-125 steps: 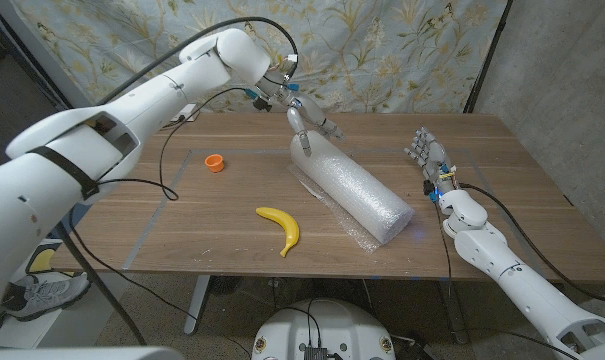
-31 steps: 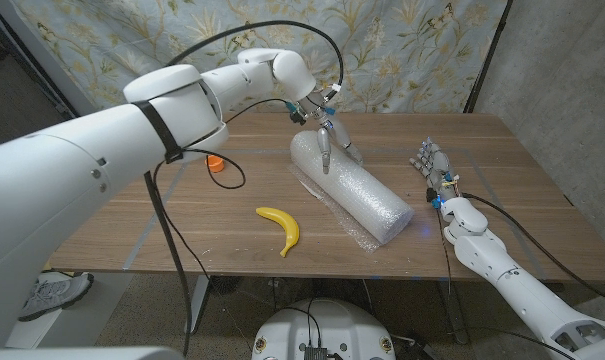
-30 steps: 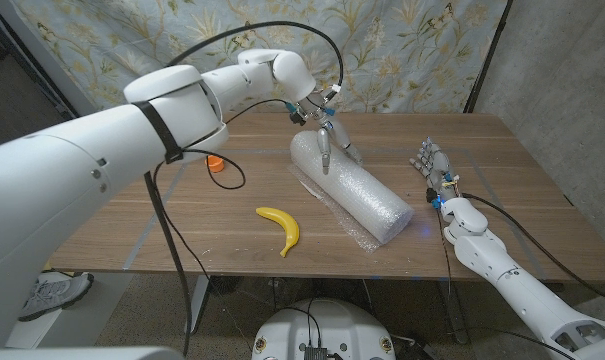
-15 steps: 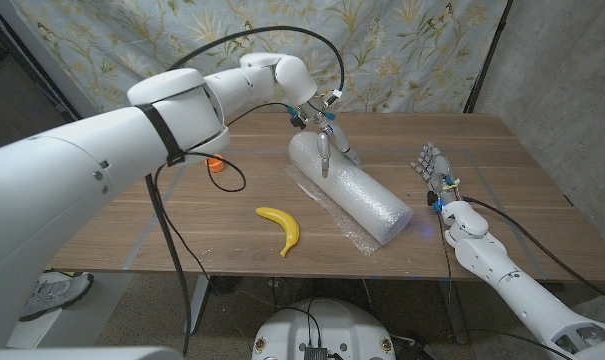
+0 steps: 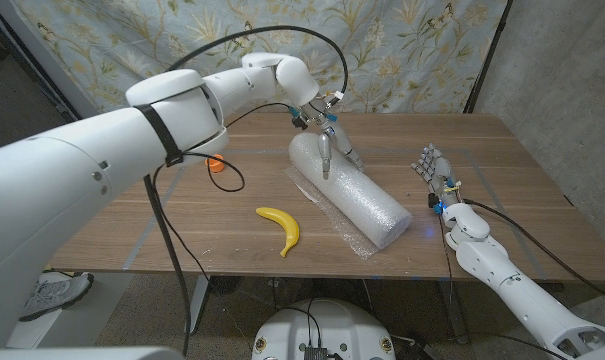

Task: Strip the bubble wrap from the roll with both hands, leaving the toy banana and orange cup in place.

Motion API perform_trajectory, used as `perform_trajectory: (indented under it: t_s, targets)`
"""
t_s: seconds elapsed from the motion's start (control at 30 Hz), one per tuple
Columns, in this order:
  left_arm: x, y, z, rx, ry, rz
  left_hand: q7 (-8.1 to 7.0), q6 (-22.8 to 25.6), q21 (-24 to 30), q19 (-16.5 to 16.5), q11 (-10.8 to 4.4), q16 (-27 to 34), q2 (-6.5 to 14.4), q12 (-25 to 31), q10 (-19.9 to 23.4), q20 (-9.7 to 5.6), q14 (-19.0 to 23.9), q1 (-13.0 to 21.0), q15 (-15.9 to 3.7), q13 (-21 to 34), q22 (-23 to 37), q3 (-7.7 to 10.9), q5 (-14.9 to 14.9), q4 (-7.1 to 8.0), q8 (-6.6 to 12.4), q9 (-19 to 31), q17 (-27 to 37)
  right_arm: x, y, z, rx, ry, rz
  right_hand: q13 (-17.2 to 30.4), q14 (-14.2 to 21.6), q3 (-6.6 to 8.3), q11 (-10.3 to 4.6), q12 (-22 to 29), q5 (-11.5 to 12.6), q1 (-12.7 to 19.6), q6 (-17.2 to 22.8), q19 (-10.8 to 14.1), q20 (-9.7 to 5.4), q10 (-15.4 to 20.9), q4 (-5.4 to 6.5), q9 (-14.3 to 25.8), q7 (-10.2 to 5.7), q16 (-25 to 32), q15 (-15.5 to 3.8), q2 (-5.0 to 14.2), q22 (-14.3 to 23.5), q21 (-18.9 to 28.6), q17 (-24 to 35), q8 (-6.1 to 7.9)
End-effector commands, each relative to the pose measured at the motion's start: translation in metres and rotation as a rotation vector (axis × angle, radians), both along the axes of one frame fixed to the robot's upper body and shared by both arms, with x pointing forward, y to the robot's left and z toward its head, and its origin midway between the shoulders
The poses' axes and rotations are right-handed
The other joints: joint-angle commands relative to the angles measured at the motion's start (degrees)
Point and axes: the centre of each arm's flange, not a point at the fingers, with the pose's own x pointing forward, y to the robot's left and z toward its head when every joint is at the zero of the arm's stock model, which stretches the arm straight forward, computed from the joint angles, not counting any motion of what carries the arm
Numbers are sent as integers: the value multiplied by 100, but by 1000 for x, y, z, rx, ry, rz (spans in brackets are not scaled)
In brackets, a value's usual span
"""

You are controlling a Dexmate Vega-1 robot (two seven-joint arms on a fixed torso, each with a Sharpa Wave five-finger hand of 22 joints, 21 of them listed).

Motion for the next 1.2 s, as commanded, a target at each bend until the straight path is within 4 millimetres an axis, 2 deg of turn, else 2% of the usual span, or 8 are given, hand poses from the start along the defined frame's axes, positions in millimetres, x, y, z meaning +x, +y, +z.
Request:
perform_trajectory:
  t_s: [0.03,0.5,0.6,0.73,0.83,1.2]
  targets:
    - [-4,2,-8,19,-12,-40,37,-526,31,-46,35,45,47,28,-479,17,-321,18,30,26,17,-24,-10,16,48,12,28,0,-2,-6,7,12,0,26,8,20,11,36,43,-21,0,11,49,-25,-31,22,-24,23,36,5,7,31,12,30]
    - [-2,4,-12,17,-38,-46,40,-536,34,-45,54,43,49,30,-507,18,-324,15,47,27,17,-48,-10,14,43,13,28,2,-2,-10,7,24,9,26,13,21,1,39,45,-21,-8,10,69,-25,-35,22,-34,29,56,11,7,32,10,29]
    - [0,3,-12,11,-42,-39,34,-572,28,-64,104,35,51,17,-557,36,-347,9,57,28,18,-62,-10,16,29,13,29,1,-2,-12,9,29,11,26,11,23,1,40,46,-20,-10,7,74,-25,-37,22,-35,28,50,14,8,31,10,29]
    - [1,3,-13,18,-45,-34,-20,-728,-14,-227,155,-19,52,-32,-716,106,-548,0,167,25,18,-105,-11,14,-10,9,27,1,-3,-15,11,36,13,26,13,22,8,43,46,-21,-12,1,80,-20,-37,22,-40,30,63,15,8,30,10,29]
    - [1,2,-16,20,-53,-33,-20,-773,-8,-259,267,-25,58,-59,-791,150,-636,-12,220,18,19,-126,-11,21,-14,7,23,2,-3,-17,13,39,16,27,18,22,16,46,46,-23,-14,8,98,-16,-38,22,-44,33,71,17,8,33,10,29]
    - [3,1,-24,2,-61,-44,15,-762,-3,-297,286,-9,33,-65,-807,173,-672,-47,260,6,20,-167,-20,27,4,5,17,5,-2,-25,19,51,29,27,36,21,-4,48,47,-30,-12,13,129,-14,-36,22,-52,45,86,21,9,37,11,31]
